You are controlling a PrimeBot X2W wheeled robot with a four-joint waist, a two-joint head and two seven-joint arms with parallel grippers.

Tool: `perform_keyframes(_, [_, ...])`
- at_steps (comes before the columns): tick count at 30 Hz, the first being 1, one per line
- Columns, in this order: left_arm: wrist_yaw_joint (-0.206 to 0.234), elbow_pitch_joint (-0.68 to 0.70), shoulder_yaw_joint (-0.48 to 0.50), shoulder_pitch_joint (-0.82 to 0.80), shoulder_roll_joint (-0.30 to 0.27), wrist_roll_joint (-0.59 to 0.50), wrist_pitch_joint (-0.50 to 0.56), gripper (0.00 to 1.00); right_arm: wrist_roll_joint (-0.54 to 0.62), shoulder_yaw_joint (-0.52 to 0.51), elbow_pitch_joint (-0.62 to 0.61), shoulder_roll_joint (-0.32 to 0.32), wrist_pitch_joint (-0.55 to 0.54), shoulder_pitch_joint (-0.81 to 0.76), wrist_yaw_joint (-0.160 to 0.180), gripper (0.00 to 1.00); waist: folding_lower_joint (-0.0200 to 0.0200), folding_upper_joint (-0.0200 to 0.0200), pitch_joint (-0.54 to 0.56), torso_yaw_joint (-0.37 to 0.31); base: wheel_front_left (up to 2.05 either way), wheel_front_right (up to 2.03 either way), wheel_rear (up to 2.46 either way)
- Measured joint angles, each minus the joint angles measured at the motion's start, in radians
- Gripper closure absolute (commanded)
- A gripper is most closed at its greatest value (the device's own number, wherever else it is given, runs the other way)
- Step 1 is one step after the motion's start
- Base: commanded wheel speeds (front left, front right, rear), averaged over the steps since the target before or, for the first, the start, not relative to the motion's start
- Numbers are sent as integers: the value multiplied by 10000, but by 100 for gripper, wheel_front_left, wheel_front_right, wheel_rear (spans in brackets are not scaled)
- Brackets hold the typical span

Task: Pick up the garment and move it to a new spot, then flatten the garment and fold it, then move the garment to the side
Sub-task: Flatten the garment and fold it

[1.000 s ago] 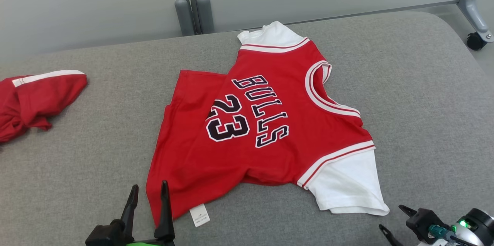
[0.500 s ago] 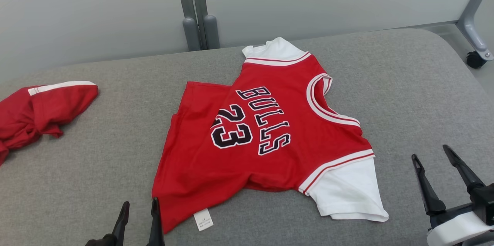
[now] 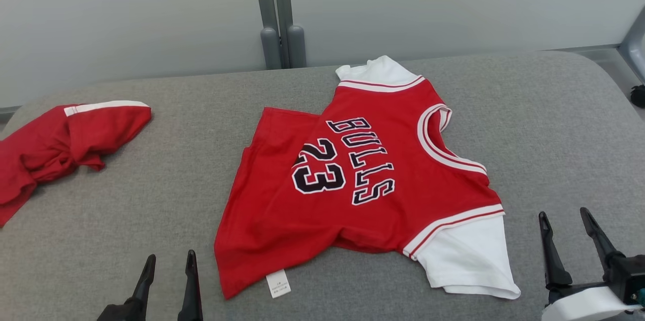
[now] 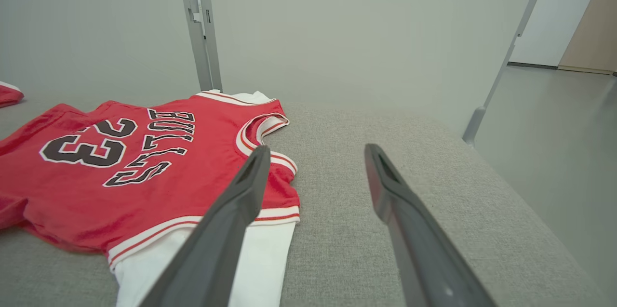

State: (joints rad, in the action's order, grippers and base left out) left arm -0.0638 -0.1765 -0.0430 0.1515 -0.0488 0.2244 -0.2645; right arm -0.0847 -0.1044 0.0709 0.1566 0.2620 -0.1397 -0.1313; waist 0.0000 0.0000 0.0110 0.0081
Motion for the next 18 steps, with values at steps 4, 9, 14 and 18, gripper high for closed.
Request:
perform_keyframes(4, [-82,-6,94,-23,0,-134,0,0,-13,-56,341,-259,4,-12,0,0,0,0,12,150,0,0,0])
perform_keyframes(9, [-153,-8,125,-39,0,-194,0,0,-12,2,541,-391,4,-5,0,0,0,0,-28,169,0,0,0])
perform_keyframes(14, [-173,-31,161,-81,0,-228,0,0,-10,73,679,-460,4,1,0,0,0,0,-58,157,0,0,0])
perform_keyframes(18, [-196,-38,192,-96,0,-228,0,0,-8,176,817,-468,4,10,0,0,0,0,-80,141,0,0,0])
